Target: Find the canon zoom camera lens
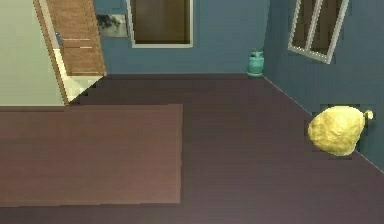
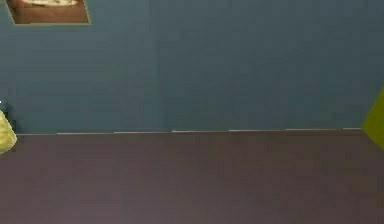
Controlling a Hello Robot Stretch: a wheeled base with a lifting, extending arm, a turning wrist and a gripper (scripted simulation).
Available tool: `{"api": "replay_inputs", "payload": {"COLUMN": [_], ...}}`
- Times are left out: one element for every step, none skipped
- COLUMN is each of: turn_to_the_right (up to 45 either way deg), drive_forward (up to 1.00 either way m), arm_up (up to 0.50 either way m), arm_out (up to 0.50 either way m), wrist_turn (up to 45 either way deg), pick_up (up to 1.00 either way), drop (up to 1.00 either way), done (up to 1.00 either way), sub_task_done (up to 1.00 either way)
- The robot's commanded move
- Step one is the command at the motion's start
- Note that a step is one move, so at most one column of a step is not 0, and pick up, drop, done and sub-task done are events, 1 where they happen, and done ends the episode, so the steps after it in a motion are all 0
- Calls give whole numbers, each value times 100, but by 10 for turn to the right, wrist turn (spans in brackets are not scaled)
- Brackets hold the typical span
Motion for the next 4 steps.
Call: {"api": "replay_inputs", "payload": {"turn_to_the_right": [-330,0,-90,0], "drive_forward": [0,75,0,100], "arm_up": [0,0,0,0], "arm_out": [0,0,0,0], "wrist_turn": [0,0,0,0], "pick_up": [0,0,0,0], "drop": [0,0,0,0], "done": [0,0,0,0], "sub_task_done": [0,0,0,0]}}
